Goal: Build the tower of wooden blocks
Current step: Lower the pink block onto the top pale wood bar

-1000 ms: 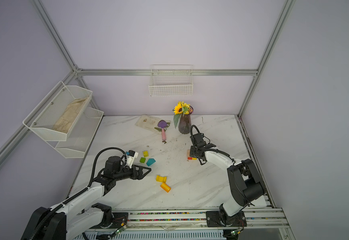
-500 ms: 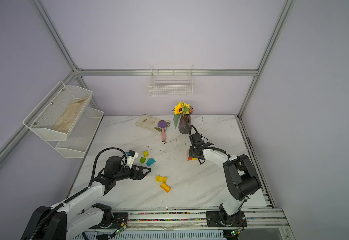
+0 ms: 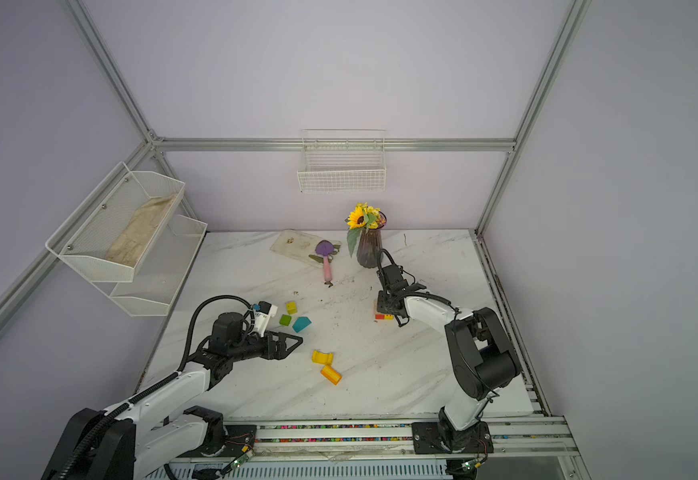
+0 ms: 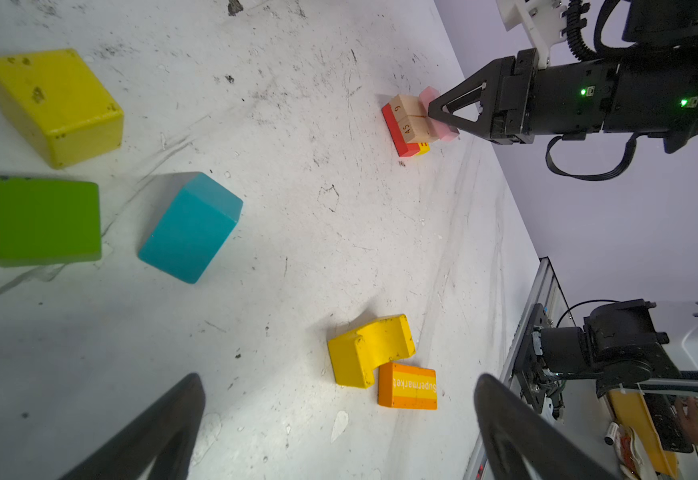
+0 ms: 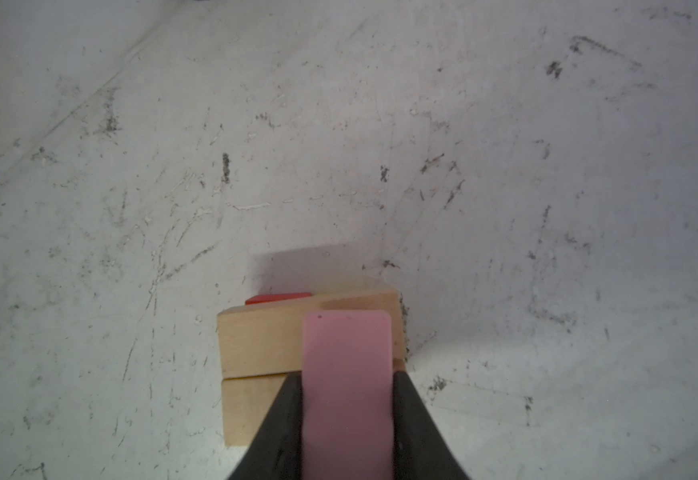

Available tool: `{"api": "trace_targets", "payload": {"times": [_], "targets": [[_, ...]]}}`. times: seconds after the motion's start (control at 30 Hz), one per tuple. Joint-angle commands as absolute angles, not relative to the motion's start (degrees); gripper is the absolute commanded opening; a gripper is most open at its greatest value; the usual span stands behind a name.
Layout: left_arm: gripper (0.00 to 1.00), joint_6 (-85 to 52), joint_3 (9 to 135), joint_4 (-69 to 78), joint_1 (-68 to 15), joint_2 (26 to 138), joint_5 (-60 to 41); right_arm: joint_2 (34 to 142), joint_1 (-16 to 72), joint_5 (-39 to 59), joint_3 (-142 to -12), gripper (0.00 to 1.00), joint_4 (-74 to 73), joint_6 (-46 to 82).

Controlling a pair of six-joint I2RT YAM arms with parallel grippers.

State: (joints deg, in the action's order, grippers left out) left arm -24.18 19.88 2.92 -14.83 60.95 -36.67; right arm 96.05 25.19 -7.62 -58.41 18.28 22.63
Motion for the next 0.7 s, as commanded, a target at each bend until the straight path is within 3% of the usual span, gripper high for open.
{"api": "trace_targets", "payload": {"times": [0.0, 0.43, 0.67], "targets": [[1.00, -22.4, 21.3, 4.6, -15.3, 60.8, -36.8, 96.9, 25.6, -7.8, -59.8, 0.32, 18.8, 22.0], [1.00, -22.5, 21.4, 4.5, -15.3, 60.8, -36.8, 97.3, 25.7, -8.1, -60.1, 0.47, 19.2, 22.0], [1.00, -22.4, 21.3, 4.5, -15.3, 60.9, -36.8, 97.5, 25.8, -8.0, -60.2, 0.37, 19.4, 22.2]]}}
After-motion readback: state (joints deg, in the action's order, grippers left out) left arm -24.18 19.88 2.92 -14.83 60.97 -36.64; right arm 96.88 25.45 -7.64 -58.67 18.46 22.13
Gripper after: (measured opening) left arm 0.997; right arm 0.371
